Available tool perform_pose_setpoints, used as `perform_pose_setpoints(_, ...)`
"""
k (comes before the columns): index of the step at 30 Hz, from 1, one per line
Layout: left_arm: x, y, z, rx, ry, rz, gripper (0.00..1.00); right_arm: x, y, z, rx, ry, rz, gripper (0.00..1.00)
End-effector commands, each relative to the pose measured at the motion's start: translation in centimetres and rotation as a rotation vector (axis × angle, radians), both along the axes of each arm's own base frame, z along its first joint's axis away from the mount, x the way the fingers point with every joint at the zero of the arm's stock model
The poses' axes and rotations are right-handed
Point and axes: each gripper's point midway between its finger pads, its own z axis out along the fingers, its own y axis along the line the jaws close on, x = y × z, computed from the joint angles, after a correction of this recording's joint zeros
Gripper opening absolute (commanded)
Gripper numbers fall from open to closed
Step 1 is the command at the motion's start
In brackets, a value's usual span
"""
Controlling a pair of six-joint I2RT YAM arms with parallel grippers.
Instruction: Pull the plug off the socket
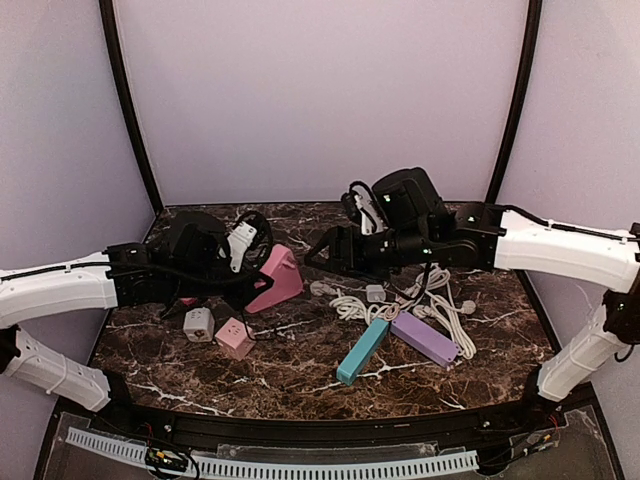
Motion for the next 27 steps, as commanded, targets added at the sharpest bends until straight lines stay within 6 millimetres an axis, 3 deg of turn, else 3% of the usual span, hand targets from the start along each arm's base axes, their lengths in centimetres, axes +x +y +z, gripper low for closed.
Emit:
perform_pose_setpoints(1,0.6,-1.5,2.3,-0.05,-0.066,0.035,0.01,-0.5,3.0,0.8,0.091,0.061,0.027,0.72)
perform_pose_setpoints(5,0.1,-2.4,2.1,-0.038,-0.077,0.02,0.01,-0.1,3.8,1.0,0.111,0.058,0.018,0.67)
perform_pose_setpoints(12,-1.8,-2.8,1.0,-0.014,-0.142,-0.12,0.01,1.7,0.5,-1.5,0.002,-0.016,-0.066,0.59)
perform_pose_setpoints(19,-3.8,-3.4,0.4,0.013,-0.139,-0.276,0.01,0.1,0.9,-3.3,-0.11,-0.076,0.13,0.74)
perform_pose_setpoints(27,-2.7,-2.5,-1.4,0.126,-0.171,-0.206,0.01,-0.4,0.9,-6.3,-0.101,0.091,0.091,0.82)
